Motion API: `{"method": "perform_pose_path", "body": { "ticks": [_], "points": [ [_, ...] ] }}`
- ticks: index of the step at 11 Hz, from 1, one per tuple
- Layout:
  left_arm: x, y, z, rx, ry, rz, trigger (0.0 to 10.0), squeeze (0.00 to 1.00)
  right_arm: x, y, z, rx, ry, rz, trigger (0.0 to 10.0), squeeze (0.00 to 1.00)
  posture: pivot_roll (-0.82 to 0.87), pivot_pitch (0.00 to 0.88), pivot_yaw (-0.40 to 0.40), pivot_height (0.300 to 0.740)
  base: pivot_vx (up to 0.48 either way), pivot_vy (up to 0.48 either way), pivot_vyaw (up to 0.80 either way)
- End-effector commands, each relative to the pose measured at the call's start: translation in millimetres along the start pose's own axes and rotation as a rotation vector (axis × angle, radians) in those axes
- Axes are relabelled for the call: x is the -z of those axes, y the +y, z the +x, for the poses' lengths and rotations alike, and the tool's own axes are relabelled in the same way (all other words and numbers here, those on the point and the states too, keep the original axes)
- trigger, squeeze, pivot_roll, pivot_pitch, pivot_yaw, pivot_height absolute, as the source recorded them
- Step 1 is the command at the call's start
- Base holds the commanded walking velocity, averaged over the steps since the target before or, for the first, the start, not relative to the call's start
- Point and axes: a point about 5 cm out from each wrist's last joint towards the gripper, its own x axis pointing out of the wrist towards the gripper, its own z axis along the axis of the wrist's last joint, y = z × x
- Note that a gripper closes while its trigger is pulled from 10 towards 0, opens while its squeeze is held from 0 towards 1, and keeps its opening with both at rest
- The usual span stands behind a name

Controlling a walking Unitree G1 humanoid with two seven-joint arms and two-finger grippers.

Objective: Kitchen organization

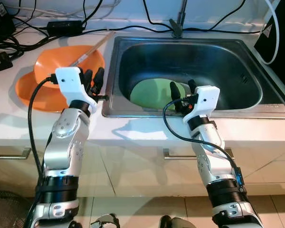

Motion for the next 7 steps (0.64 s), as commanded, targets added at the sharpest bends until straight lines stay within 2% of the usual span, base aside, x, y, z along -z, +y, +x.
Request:
{"method": "perform_pose_path", "body": {
  "ticks": [1, 4, 7],
  "points": [
    [0.3, 8.8, -3.2, -0.044, 0.015, 0.017, 10.0, 0.00, 16.5, -2.9, -9.5, 0.021, 0.072, 0.018, 10.0, 0.00, 0.10, 0.082, 0.004, 0.740, 0.000, 0.000, 0.00],
    [-2.3, 31.0, -7.9, -0.127, 0.022, 0.055, 10.0, 0.00, 17.6, -2.4, -9.5, 0.019, 0.075, 0.019, 10.0, 0.00, 0.10, 0.077, 0.002, 0.740, 0.000, 0.000, 0.00],
    [-5.6, 42.5, -10.8, -0.169, 0.024, 0.077, 10.0, 0.00, 17.7, -3.0, -9.3, 0.017, 0.076, 0.017, 10.0, 0.00, 0.10, 0.076, -0.001, 0.740, 0.000, 0.000, 0.00]
  ]
}}
